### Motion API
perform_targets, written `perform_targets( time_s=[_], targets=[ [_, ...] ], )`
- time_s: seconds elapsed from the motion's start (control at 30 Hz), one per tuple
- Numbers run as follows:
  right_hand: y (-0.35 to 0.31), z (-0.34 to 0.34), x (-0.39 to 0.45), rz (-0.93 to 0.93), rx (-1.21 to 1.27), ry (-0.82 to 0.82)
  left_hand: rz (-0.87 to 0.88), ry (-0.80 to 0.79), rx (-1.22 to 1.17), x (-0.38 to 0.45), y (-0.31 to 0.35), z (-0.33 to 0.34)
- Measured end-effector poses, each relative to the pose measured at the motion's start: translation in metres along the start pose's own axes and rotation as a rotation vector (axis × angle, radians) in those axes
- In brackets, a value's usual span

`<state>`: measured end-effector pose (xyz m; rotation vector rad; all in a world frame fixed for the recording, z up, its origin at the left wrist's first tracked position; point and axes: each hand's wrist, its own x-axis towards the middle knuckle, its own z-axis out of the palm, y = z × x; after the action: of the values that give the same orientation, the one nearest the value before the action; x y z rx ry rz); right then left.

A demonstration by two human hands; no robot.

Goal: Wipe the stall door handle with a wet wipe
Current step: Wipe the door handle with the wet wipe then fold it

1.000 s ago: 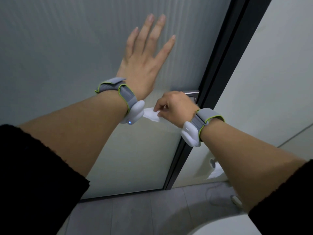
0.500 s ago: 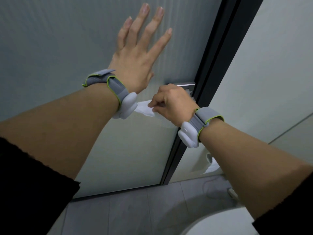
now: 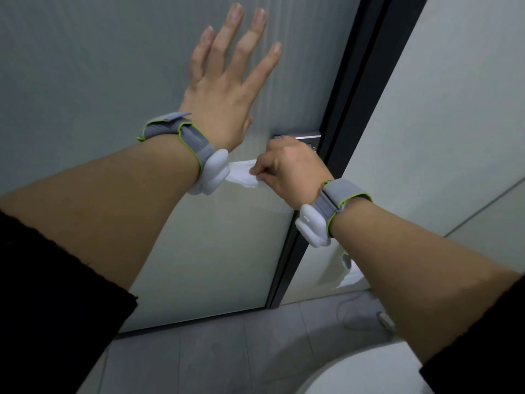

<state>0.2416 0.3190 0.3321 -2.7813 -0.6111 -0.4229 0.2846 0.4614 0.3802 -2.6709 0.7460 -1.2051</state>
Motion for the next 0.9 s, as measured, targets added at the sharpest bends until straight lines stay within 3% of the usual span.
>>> perform_targets(
  time_s=[0.37, 0.73, 0.9],
  targets=[
    [0.031, -0.027, -0.031, 0.205, -0.195, 0.060, -0.101, -0.035, 0.028, 0.006, 0.020, -0.017],
    [0.046, -0.018, -0.011, 0.405, 0.040, 0.138, -0.027, -0.043, 0.087, 0.016, 0.018, -0.008],
    [0.053, -0.014, -0.002, 0.408, 0.092, 0.184, -0.018, -0.019, 0.103, 0.018, 0.016, 0.001]
  ],
)
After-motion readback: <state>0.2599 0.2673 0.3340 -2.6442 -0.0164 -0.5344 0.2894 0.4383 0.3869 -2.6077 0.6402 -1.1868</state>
